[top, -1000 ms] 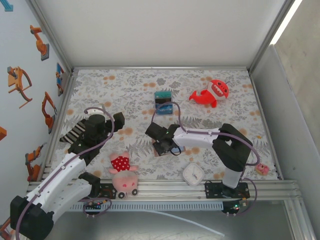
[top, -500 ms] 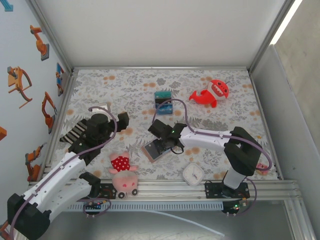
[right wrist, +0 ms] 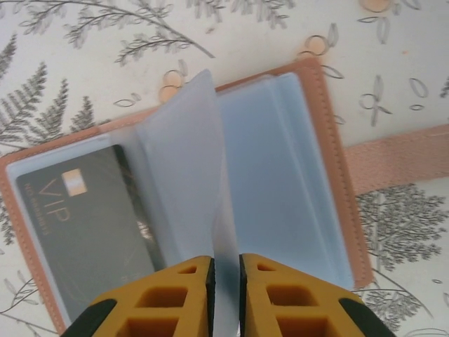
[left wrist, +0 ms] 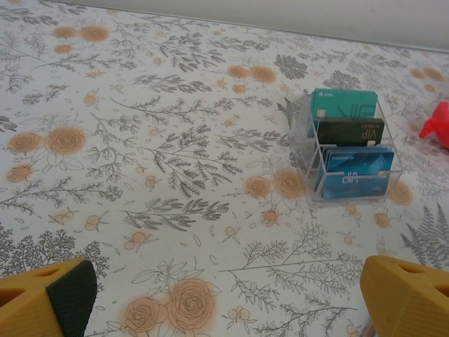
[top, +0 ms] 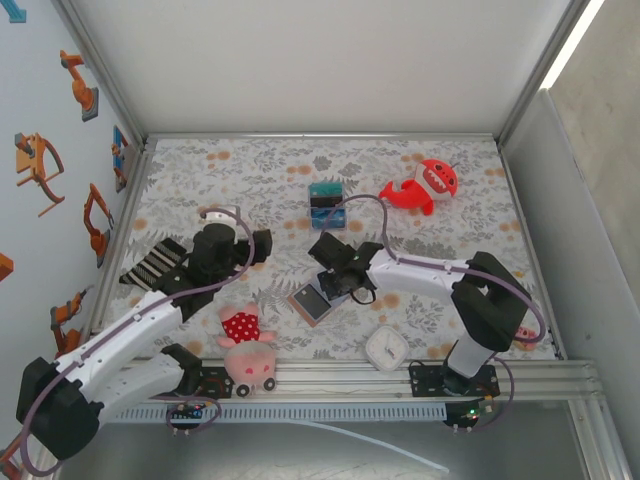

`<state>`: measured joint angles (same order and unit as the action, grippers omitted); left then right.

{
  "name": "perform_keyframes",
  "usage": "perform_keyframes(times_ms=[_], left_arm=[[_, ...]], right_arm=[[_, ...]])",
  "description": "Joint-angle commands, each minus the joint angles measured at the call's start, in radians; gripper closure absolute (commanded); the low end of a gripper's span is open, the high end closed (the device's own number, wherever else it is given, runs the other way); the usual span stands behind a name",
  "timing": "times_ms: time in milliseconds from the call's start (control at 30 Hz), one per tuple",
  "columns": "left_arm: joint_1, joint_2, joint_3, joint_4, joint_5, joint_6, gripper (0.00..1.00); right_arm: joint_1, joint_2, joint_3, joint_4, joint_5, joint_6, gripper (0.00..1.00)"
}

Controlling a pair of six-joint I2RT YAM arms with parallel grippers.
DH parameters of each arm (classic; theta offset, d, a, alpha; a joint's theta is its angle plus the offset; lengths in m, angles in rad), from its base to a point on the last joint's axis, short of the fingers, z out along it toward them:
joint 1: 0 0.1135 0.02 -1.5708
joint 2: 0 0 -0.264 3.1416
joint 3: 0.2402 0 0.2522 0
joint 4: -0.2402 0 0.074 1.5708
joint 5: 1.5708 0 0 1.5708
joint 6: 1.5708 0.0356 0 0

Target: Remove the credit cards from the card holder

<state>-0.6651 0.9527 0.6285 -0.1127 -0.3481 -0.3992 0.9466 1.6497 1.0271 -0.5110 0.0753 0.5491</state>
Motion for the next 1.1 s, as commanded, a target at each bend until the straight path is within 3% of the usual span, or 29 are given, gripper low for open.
perform_keyframes(times_ms=[0, 267, 667, 800, 1067], left_arm=[[-0.038, 0.024, 0.037, -0.021, -0.031, 0.043, 0.03], [-0.189, 0.120, 0.029, -0.124, -0.091, 0.038, 0.03], [-0.366, 0.322, 0.019, -0.106, -0.140, 0.106, 0.03], [-0.385, 0.375, 0.041, -0.134, -0.152, 0.170, 0.03], [-0.392, 0.428, 0.085, -0.202, -0.045, 0.232, 0.03]], right_arm=[[-0.029, -0.044, -0.028, -0.007, 0.032, 0.029, 0.82], [-0.094, -0.081, -0.092, 0.038, -0.009, 0.051, 0.79], [-0.176, -0.218, -0.155, 0.058, -0.043, 0.075, 0.73], [-0.192, -0.267, -0.178, 0.058, -0.044, 0.080, 0.72], [-0.209, -0.313, -0.200, 0.057, -0.045, 0.091, 0.66]])
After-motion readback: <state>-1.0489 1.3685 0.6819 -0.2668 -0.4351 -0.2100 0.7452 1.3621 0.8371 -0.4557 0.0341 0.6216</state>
